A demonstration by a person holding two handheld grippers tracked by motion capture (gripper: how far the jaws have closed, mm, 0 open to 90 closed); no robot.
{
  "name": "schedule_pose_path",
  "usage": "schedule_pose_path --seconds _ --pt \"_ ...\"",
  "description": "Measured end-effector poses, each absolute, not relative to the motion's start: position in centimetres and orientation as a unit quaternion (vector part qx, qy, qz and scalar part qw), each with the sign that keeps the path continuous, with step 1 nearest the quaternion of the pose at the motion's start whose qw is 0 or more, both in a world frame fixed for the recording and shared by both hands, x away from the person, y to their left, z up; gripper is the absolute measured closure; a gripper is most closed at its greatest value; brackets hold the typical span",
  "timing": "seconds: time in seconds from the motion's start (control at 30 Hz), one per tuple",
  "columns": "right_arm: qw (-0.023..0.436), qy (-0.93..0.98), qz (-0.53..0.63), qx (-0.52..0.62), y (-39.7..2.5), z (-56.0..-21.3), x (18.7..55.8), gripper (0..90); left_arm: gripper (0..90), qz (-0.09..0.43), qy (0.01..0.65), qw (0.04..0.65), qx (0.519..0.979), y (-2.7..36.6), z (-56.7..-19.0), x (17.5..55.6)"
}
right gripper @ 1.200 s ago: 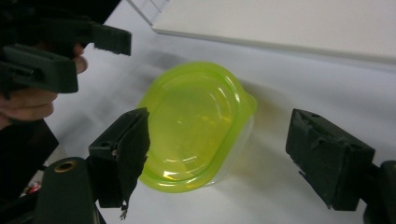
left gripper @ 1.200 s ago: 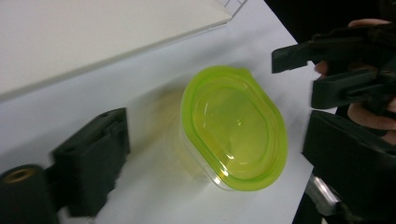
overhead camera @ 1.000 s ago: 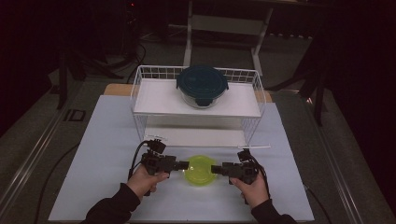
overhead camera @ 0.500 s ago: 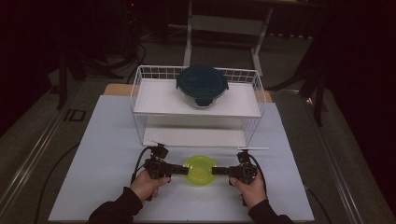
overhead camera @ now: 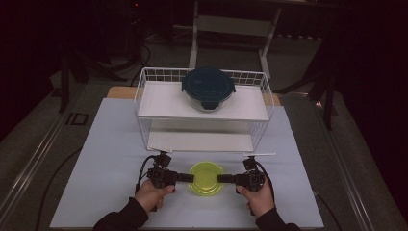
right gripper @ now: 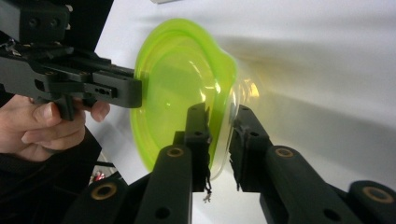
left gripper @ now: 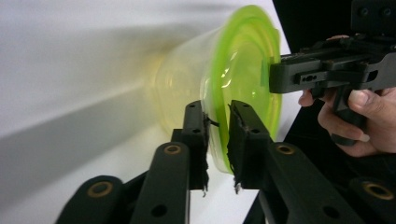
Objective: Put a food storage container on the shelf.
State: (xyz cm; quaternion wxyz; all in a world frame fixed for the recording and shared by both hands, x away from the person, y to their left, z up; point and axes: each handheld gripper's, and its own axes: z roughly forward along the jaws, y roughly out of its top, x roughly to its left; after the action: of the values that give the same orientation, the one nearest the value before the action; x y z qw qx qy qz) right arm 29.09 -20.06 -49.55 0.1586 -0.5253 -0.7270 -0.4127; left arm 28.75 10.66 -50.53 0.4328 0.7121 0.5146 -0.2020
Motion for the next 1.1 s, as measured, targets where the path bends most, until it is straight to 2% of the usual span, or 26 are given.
schedule_pose_path --seconds 0.13,0.4,0.63,1.1 --pt "0.155 -0.732 -0.414 -0.518 -19.9 -49.2 29.1 81.0 80.5 -0.198 0.512 0.437 0.713 10.9 -50.2 28.7" --pt "0.164 -0.729 -0.427 -0.509 -19.7 -48.1 29.3 81.1 80.8 -0.229 0.506 0.461 0.692 12.1 -49.7 29.0" --pt "0.164 -0.727 -0.441 -0.5 -19.5 -46.4 29.4 81.1 81.1 -0.229 0.492 0.476 0.692 12.7 -47.7 29.2" --pt "0.14 -0.735 -0.463 -0.476 -19.2 -41.2 30.2 81.4 81.6 -0.192 0.471 0.5 0.701 13.2 -42.2 29.7"
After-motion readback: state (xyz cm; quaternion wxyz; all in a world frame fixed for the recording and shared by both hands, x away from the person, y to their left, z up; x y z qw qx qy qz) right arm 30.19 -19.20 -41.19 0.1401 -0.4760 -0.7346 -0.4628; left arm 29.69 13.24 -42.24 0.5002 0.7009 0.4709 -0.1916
